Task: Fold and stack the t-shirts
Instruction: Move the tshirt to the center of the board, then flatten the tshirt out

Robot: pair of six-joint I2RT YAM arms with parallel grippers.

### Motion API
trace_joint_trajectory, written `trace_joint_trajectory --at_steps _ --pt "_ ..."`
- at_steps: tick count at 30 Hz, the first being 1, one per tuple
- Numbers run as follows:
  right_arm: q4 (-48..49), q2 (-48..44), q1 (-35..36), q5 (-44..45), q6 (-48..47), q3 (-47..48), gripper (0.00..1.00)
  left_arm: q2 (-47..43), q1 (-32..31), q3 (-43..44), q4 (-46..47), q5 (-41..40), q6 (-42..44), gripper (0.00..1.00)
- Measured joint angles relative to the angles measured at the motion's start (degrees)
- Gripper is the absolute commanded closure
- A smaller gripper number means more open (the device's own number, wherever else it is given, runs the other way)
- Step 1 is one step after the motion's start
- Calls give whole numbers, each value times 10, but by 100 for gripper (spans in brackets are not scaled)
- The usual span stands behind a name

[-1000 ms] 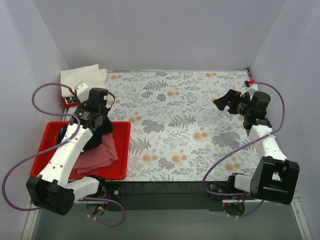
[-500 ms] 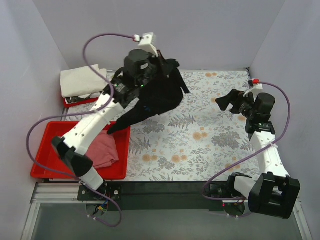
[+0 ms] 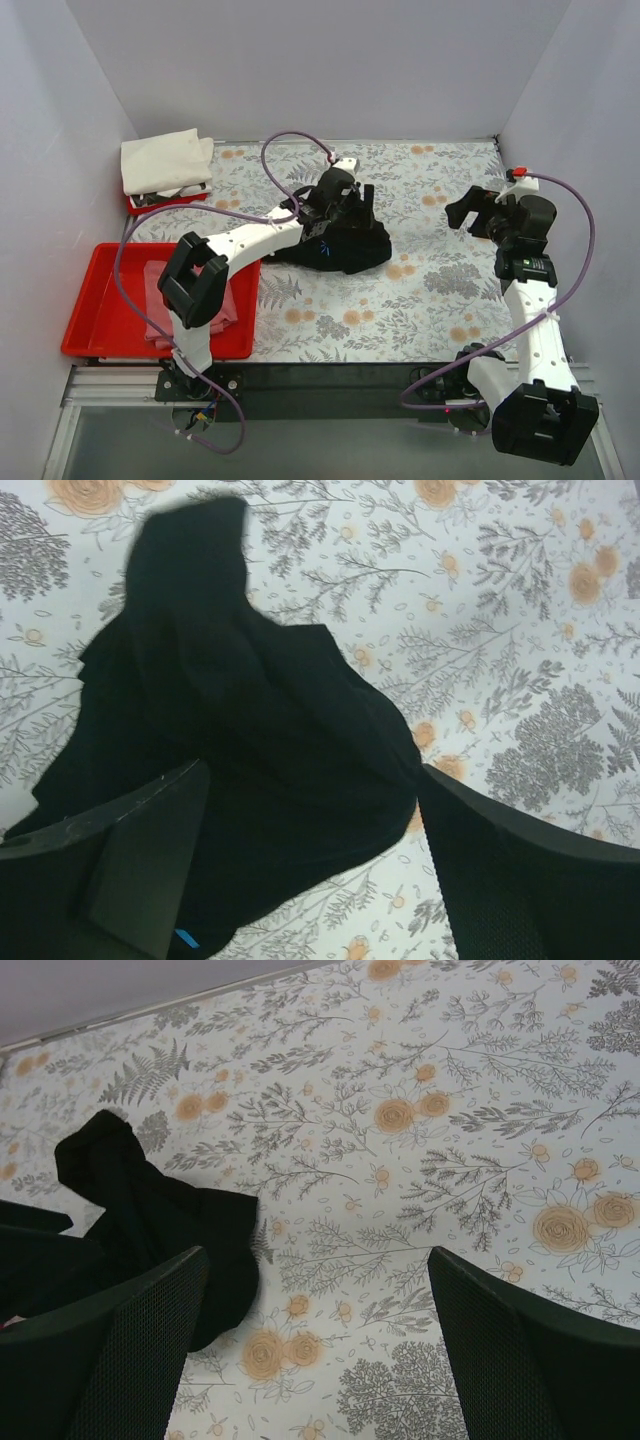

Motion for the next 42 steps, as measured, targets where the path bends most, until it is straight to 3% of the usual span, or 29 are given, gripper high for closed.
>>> trace_joint_trajectory --at_steps 4,9,14,21,27,33,37,38,40,41,42 --pt "-10 11 0 0 -7 0 18 -28 -28 -13 18 -17 7 17" --pt "-12 42 5 -11 -11 0 20 -150 -37 -92 43 -73 7 17" --pt "-11 99 66 6 -16 2 20 -238 -28 -174 56 -151 -6 19" --pt "17 207 196 26 -16 26 22 -191 -23 -254 50 -149 -45 21" --pt "49 275 204 35 -13 41 24 -148 -23 -281 64 -123 -64 22" --pt "80 347 204 30 -11 63 29 -101 -23 -280 94 -115 -70 31" --pt "96 408 204 11 -7 86 39 -66 -23 -275 105 -113 -68 54" --pt "98 422 204 3 -6 92 43 -59 -23 -273 106 -113 -68 73" --pt "104 448 204 -12 -7 104 65 -48 -23 -266 108 -114 -68 90" --pt "106 457 204 -21 -6 108 81 -44 -23 -262 109 -114 -64 100" --pt "106 463 204 -28 -3 111 88 -43 -23 -259 109 -115 -63 100"
